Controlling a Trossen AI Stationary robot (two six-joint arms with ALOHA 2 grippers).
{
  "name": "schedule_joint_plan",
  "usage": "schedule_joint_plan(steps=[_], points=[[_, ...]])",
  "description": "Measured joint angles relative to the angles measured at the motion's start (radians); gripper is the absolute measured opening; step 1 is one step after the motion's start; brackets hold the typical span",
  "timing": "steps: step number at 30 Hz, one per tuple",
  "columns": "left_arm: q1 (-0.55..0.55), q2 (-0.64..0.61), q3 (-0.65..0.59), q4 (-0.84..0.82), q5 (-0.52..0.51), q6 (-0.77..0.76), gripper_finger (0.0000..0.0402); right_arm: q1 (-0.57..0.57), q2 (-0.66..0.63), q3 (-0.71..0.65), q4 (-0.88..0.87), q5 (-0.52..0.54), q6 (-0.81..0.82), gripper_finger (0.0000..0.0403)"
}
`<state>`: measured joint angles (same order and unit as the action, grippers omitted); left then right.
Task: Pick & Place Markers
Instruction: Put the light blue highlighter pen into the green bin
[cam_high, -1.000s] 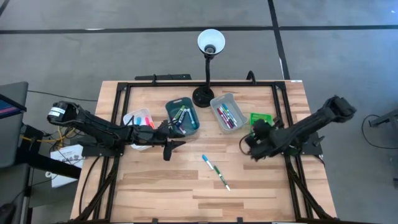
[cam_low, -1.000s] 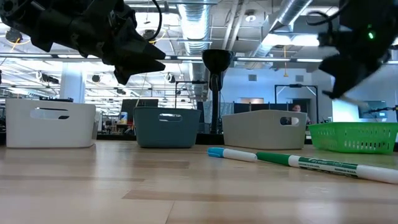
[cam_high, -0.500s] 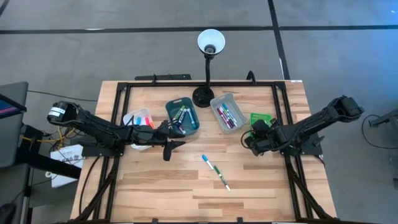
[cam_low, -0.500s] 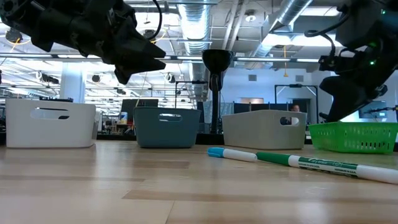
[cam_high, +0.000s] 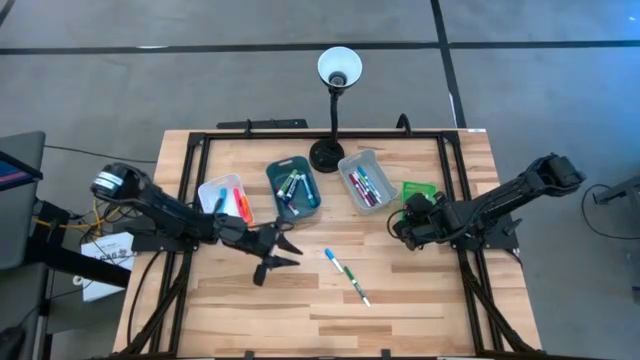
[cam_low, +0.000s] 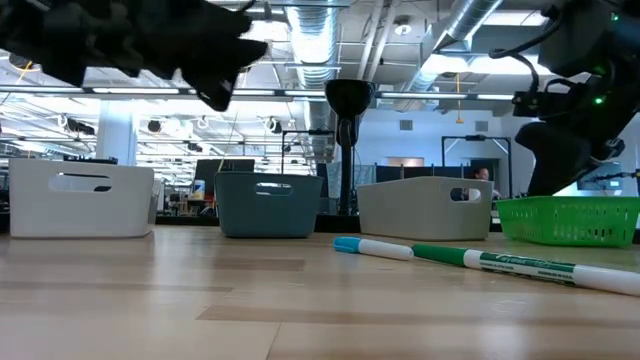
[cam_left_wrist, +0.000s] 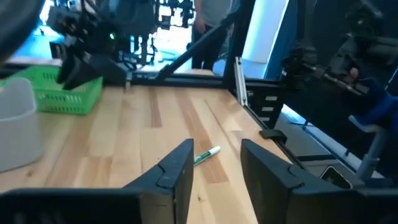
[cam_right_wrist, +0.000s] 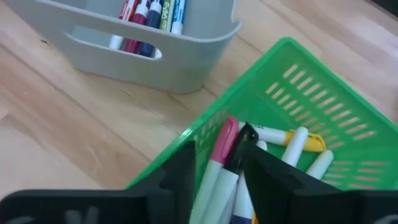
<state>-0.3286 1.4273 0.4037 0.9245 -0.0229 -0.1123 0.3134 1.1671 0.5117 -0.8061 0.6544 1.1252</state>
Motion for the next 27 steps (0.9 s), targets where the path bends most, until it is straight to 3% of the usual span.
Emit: schedule_joint_plan(steps=[5,11,18,27], points=[[0.013,0.181,0.127,0.004,0.003,-0.053,0.0122,-0.001,0.000,0.002,0.017,0.001,-0.014,0.0173],[0.015,0.341,0.280,-0.044,0.022,0.000,0.0124,-0.001,-0.004,0.084,-0.045,0.028,-0.079,0.0215],[0.050,0.408,0.322,-0.147,-0.039,-0.002,0.0125,0.009,-0.004,0.206,-0.041,0.026,-0.071,0.0213],[0.071,0.418,0.322,-0.178,-0.066,-0.030,0.0121,0.056,0.017,0.222,0.311,0.017,-0.165,0.0195]])
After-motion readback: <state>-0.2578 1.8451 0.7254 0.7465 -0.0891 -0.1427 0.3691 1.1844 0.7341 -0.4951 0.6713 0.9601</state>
